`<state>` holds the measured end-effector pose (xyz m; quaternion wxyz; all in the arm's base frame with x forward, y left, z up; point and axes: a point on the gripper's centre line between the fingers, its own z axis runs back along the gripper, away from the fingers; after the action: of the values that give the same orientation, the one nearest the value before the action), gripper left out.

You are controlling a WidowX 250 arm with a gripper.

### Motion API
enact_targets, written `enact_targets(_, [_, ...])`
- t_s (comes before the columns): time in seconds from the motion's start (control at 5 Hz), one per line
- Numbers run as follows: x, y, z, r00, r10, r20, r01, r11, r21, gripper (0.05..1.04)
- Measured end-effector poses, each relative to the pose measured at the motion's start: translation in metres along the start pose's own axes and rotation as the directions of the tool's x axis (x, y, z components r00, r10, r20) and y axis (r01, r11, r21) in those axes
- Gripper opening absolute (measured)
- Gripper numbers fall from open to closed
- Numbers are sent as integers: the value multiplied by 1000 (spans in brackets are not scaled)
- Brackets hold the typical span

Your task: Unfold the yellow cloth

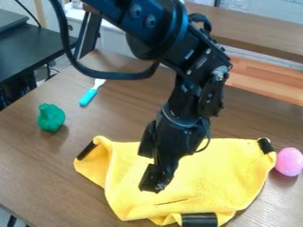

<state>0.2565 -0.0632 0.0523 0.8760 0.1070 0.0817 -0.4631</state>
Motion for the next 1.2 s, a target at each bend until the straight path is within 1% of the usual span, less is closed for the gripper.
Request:
enact_targets(0.2, [0, -2, -7, 1000, -11, -26, 10, 1000, -15, 1000])
enact_targets(0.4, [0, -3, -13, 992, -98, -77, 98, 995, 5, 1000])
enact_targets(0.6, [14, -8, -13, 988, -156, 17, 156, 988, -9, 1000])
enact_targets(0.8, [17, -10, -18, 984, -165, 61, 167, 986, -24, 1000])
enact_targets(1.0, [20, -8, -19, 987, -146, 69, 146, 989, 9, 1000])
enact_targets(1.2, [22, -6, -18, 990, -124, 64, 121, 992, 40, 1000])
